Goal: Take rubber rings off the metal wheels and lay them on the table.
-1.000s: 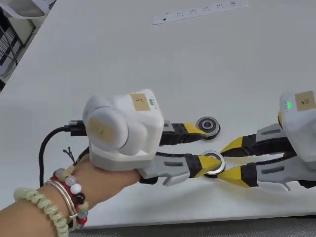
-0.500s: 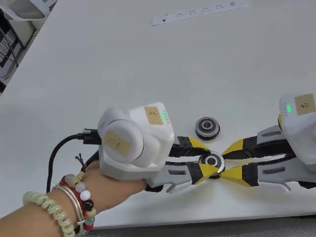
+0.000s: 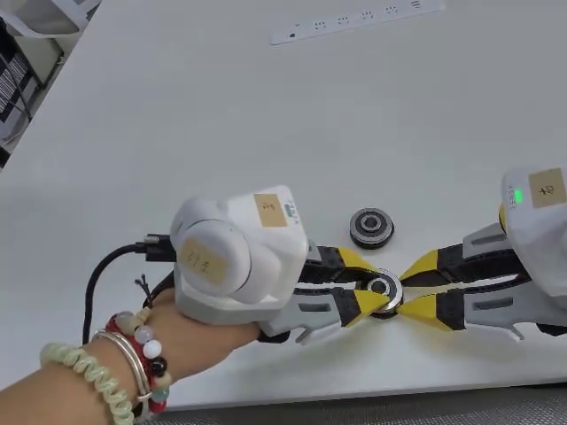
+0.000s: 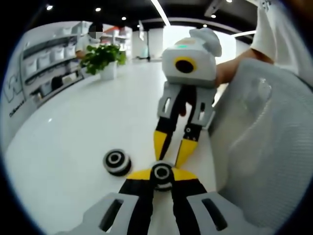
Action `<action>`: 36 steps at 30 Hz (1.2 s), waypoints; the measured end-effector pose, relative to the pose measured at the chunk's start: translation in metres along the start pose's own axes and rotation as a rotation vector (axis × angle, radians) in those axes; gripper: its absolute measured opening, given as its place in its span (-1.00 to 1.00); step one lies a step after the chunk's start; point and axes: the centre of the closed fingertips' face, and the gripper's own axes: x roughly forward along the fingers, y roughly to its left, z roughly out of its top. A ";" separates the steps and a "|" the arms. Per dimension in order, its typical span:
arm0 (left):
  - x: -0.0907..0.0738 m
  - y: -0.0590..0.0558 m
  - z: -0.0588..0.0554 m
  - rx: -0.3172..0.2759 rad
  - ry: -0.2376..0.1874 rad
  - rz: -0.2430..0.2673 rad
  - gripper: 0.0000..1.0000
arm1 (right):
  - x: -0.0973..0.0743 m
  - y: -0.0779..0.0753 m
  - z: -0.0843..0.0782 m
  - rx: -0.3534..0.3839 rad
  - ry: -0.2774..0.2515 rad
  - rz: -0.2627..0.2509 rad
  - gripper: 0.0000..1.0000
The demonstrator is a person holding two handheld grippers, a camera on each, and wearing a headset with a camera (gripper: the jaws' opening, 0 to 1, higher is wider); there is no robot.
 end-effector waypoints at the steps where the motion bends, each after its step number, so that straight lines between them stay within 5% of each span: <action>1: 0.000 0.000 0.000 0.003 0.000 -0.001 -0.71 | 0.000 0.000 0.000 0.002 0.003 0.000 -0.77; 9: -0.001 0.000 0.001 0.000 -0.009 0.001 -0.71 | -0.001 0.000 -0.002 0.005 0.011 -0.009 -0.86; 22: -0.003 -0.001 0.002 -0.005 -0.013 0.002 -0.72 | 0.000 -0.003 -0.001 -0.108 0.066 -0.079 -0.98; 36: -0.003 0.000 0.003 0.013 -0.015 0.012 -0.73 | -0.002 -0.016 -0.003 -0.071 0.070 -0.145 -1.00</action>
